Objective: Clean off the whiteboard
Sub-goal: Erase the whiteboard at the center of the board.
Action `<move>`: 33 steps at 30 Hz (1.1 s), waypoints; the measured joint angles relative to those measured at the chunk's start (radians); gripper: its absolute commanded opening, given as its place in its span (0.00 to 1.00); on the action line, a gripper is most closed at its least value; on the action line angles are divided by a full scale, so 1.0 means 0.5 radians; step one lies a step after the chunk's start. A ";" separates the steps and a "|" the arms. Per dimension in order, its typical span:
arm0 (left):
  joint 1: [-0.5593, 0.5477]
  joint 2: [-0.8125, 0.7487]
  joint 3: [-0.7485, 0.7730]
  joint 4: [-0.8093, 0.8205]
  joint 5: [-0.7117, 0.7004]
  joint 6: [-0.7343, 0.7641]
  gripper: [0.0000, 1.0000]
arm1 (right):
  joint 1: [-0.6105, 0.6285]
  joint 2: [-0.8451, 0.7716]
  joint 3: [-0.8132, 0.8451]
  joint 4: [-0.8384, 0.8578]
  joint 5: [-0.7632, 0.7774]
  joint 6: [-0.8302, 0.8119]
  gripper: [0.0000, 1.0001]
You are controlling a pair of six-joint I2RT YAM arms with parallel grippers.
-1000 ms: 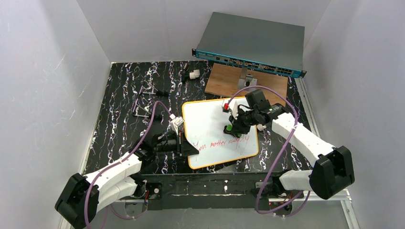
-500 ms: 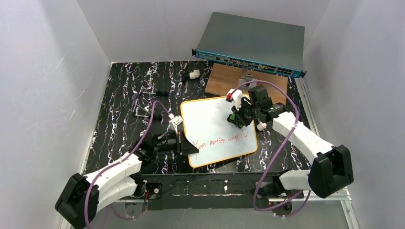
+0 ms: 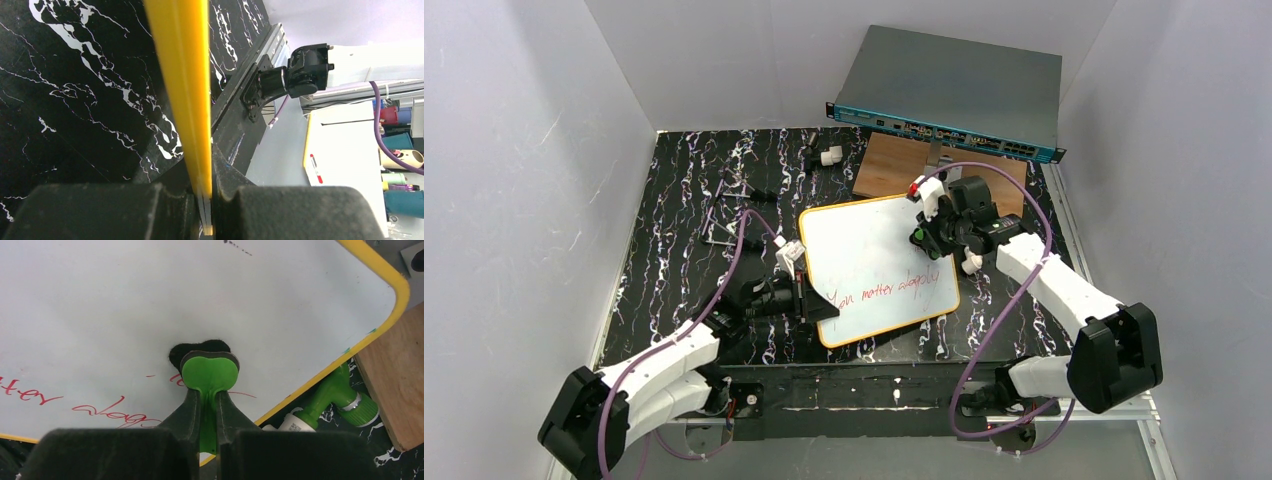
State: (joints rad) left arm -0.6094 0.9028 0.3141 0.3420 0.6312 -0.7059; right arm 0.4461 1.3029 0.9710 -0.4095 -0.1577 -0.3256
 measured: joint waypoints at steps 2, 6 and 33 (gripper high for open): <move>0.001 0.036 0.000 0.037 0.004 -0.013 0.00 | 0.011 0.001 0.000 0.002 -0.022 0.020 0.01; 0.001 0.098 0.000 0.112 0.010 -0.060 0.00 | 0.182 0.005 0.019 -0.022 -0.137 0.023 0.01; -0.003 0.187 -0.085 0.356 0.010 -0.305 0.00 | 0.298 0.270 0.284 0.003 -0.057 0.304 0.01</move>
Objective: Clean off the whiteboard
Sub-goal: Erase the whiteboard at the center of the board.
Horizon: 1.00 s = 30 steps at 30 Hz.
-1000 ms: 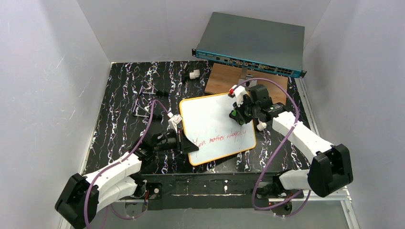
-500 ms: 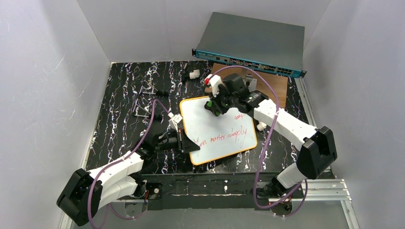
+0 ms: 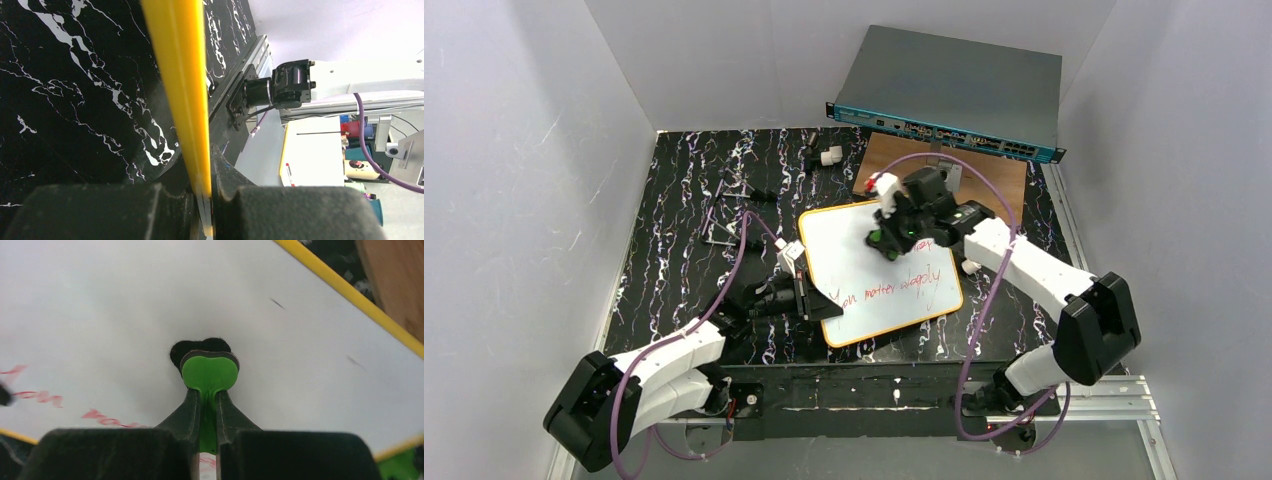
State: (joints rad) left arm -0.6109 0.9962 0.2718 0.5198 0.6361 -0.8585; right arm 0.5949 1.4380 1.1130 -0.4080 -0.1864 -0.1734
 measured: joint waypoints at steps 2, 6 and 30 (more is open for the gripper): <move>0.000 0.004 0.000 0.014 -0.001 -0.003 0.00 | 0.173 0.052 0.130 -0.040 -0.084 -0.021 0.01; -0.001 0.005 -0.002 0.038 0.000 -0.003 0.00 | 0.423 0.171 0.417 -0.069 -0.139 -0.011 0.01; -0.002 -0.094 -0.057 0.043 -0.025 -0.040 0.00 | 0.061 -0.055 -0.064 -0.014 -0.414 -0.127 0.01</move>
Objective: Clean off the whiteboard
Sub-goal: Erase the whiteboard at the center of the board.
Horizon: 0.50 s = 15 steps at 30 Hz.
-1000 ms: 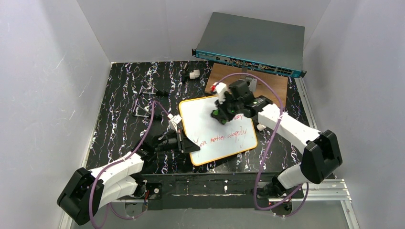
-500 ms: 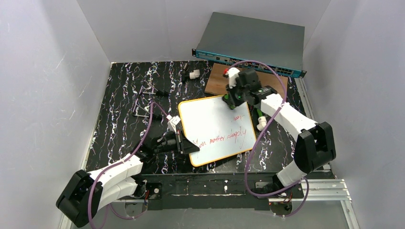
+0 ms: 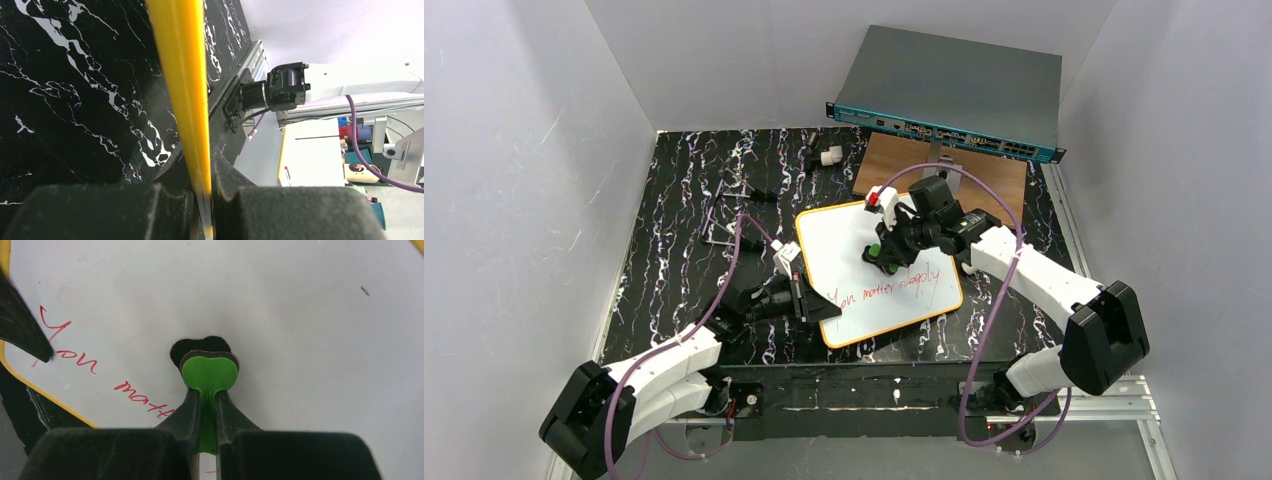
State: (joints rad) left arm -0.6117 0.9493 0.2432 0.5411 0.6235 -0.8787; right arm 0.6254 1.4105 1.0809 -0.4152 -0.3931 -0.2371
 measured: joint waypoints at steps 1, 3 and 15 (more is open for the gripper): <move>0.000 -0.014 0.000 -0.001 -0.002 0.001 0.00 | 0.024 -0.009 0.000 -0.009 -0.005 -0.022 0.01; 0.000 -0.040 -0.001 -0.010 -0.011 0.002 0.00 | 0.010 -0.018 0.000 -0.011 0.019 -0.082 0.01; 0.000 -0.130 -0.014 -0.071 -0.038 0.008 0.00 | -0.365 -0.091 -0.147 -0.186 0.234 -0.437 0.01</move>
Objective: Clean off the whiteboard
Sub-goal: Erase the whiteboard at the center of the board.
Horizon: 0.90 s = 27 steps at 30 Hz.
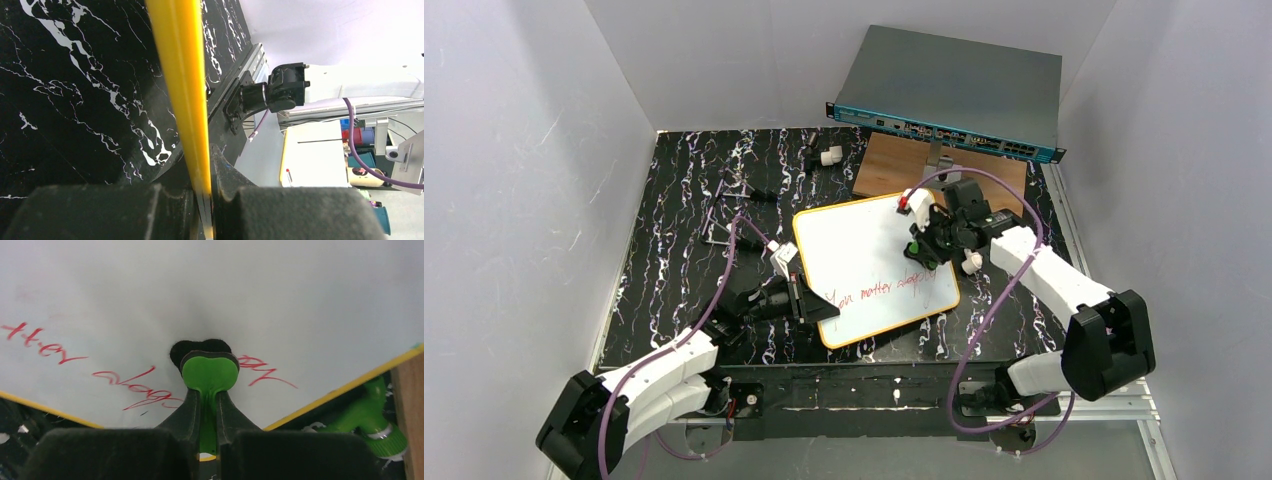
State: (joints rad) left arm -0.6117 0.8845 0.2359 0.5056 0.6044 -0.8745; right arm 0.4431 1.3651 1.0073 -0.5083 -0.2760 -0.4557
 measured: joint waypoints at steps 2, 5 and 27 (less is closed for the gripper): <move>0.000 0.000 0.000 -0.009 -0.002 -0.002 0.00 | 0.048 -0.008 -0.018 -0.037 -0.040 -0.048 0.01; 0.000 0.000 -0.002 -0.019 -0.011 -0.002 0.00 | 0.175 -0.053 -0.054 -0.121 -0.148 -0.124 0.01; 0.000 -0.038 -0.018 -0.084 -0.018 0.030 0.00 | 0.124 0.120 0.114 -0.213 -0.231 -0.121 0.01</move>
State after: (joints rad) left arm -0.6117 0.8654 0.2272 0.4637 0.5957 -0.8597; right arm 0.5053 1.4250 1.0641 -0.6147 -0.3916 -0.5163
